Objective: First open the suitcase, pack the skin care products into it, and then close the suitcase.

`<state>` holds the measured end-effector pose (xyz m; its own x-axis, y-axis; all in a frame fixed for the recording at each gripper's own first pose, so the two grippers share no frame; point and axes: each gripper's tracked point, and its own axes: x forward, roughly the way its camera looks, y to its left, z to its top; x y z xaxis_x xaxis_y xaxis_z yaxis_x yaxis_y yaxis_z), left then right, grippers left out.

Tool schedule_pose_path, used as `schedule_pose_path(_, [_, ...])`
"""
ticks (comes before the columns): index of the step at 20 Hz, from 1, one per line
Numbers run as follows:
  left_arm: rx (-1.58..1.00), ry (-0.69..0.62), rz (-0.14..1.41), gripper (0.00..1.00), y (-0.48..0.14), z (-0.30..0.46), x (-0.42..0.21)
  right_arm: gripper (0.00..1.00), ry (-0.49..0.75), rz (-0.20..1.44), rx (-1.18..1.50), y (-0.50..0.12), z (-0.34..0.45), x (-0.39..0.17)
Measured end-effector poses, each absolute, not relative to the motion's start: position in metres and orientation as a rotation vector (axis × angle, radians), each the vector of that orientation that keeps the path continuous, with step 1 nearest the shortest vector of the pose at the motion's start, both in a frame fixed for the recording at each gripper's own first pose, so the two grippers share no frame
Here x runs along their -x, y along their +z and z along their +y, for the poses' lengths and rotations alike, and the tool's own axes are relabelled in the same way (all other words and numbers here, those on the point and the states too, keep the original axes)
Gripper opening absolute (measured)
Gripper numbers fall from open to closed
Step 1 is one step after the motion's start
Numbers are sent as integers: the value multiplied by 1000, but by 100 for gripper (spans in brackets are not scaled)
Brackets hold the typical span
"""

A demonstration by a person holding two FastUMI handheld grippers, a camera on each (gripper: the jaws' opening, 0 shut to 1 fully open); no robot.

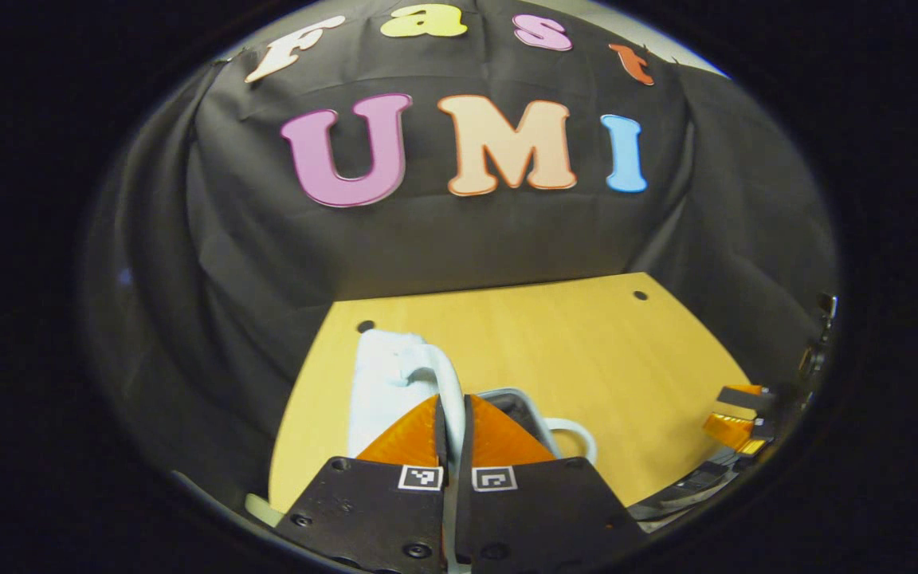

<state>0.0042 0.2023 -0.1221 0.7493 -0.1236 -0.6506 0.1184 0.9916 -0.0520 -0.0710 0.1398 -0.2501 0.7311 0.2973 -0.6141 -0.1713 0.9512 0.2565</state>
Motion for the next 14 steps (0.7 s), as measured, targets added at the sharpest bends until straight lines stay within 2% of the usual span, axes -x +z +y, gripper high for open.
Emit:
schedule_pose_path(6, [130, -284, 769, 0, -171, 127, -5, 94, 210, 706, -177, -242, 112, 81])
schedule_pose_path(14, [188, -351, 880, 0, -252, 76, 11, 94, 159, 711, -162, -237, 80, 86])
